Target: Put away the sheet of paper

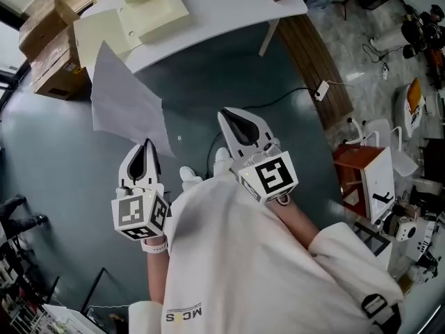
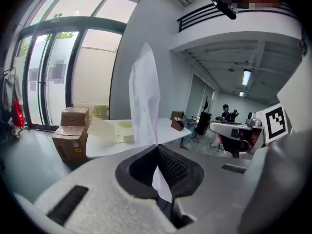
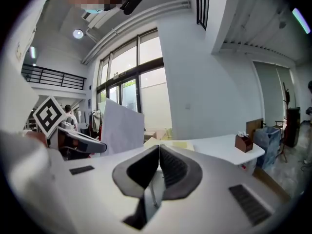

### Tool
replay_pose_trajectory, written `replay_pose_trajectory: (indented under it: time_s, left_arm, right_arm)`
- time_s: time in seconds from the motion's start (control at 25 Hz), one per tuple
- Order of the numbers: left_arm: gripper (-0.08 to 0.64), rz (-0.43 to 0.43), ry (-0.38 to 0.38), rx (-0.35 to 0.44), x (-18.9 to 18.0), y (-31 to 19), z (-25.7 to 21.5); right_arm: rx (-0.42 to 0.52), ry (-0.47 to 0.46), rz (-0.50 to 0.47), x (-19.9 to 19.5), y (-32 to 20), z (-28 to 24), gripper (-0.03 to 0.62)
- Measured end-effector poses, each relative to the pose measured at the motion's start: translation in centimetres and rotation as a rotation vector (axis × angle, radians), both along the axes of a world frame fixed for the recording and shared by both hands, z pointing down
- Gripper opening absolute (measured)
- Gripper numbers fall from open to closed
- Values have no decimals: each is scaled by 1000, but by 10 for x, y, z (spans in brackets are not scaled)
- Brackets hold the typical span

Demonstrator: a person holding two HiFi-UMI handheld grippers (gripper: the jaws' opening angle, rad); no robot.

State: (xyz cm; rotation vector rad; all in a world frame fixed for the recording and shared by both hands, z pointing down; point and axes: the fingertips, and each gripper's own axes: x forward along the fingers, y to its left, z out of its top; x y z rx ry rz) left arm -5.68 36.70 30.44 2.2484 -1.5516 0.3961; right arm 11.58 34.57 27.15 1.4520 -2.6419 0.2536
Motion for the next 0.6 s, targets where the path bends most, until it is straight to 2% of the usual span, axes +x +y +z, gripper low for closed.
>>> replay_pose_trajectory:
  time_s: [0.32,0.6]
  left_arm:
    - [25,-1,19,-4,11,3,1]
    - [25,13,-7,-11,31,-1,12]
  right_arm:
    - [-1,18,-14,3,-2,-1,12]
    - [-4,12,-17,27,-3,11,13]
